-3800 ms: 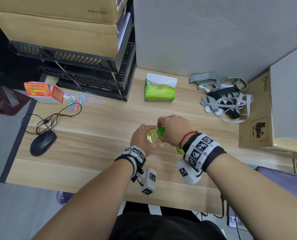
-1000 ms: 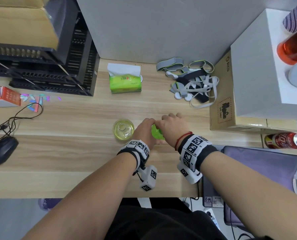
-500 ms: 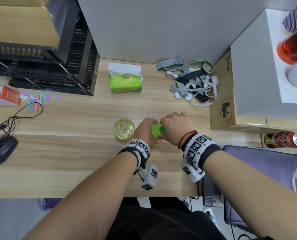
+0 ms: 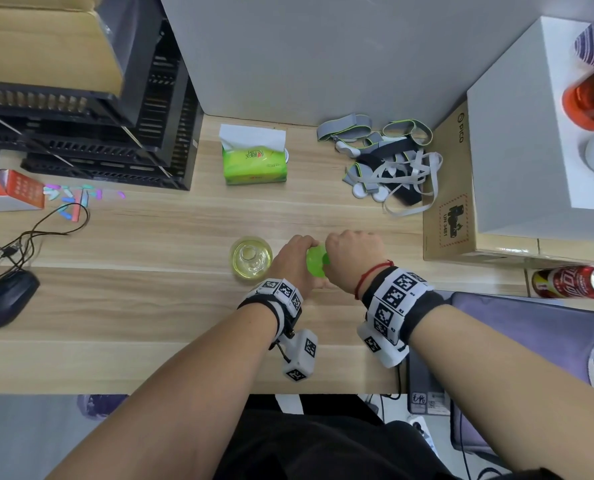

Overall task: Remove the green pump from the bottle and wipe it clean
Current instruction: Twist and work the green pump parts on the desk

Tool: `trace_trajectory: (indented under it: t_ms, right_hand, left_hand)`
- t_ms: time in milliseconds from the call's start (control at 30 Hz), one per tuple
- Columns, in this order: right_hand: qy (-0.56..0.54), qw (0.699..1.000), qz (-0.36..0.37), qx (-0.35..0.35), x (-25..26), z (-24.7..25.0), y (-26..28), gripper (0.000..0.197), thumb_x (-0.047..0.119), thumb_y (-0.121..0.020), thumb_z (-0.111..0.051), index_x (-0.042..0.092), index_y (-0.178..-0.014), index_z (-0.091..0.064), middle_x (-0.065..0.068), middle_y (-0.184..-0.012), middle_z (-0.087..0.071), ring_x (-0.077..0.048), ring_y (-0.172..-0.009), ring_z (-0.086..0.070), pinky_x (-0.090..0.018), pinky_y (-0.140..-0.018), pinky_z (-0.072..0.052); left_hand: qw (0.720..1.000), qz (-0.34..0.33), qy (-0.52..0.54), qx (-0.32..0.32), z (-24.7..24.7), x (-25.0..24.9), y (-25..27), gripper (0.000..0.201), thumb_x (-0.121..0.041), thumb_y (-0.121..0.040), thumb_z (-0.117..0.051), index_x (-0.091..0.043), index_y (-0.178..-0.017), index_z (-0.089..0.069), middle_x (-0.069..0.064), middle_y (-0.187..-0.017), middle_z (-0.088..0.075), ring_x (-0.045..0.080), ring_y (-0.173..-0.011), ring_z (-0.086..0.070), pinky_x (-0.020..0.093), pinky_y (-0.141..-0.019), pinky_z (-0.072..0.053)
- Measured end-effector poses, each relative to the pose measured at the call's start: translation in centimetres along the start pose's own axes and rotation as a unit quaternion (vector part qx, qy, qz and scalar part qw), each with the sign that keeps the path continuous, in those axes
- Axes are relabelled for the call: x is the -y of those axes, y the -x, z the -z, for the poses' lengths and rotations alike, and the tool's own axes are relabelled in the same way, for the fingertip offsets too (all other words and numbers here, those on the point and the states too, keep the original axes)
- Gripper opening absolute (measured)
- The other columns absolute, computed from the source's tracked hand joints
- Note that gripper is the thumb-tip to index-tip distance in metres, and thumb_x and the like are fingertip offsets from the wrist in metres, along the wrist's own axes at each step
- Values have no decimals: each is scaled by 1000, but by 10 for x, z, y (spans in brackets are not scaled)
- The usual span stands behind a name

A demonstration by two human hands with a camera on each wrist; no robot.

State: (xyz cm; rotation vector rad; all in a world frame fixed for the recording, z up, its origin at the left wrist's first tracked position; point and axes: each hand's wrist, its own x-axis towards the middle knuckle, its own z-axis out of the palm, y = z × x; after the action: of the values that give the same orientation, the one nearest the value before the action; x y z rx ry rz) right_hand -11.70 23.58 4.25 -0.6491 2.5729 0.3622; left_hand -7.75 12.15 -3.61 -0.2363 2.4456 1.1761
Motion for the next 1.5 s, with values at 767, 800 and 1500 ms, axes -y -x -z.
trace_trajectory:
  t_ms: [767, 800, 1500]
  right_hand:
    - [-34, 998, -32, 31, -1, -1, -6, 35, 37, -92, -46, 10, -108, -60, -9, -100, -63, -29, -90, -63, -32, -63, -42]
    - [-25, 999, -29, 32, 0, -1, -5, 34, 35, -93, -44, 9, -108, -61, -9, -100, -63, -29, -90, -63, -32, -63, -42]
    - [-13, 998, 17, 64, 13, 17, -7, 20, 18, -86, -51, 11, -101, -62, -6, -82, -56, -24, -71, -51, -31, -60, -42]
  left_hand:
    - [1000, -12, 13, 1, -1, 2, 1, 64, -27, -57, -90, -19, -113, -59, -2, -112, -56, 19, -95, -58, 32, -81, -48]
    - [1000, -11, 12, 1, 0, 2, 1, 65, -25, -57, -90, -19, -113, -59, -2, -112, -56, 19, -95, -58, 31, -81, -48]
    - [1000, -3, -20, -5, 2, -3, 5, 41, -11, -74, -74, -18, -112, -57, 0, -114, -57, 23, -98, -60, 37, -82, -50]
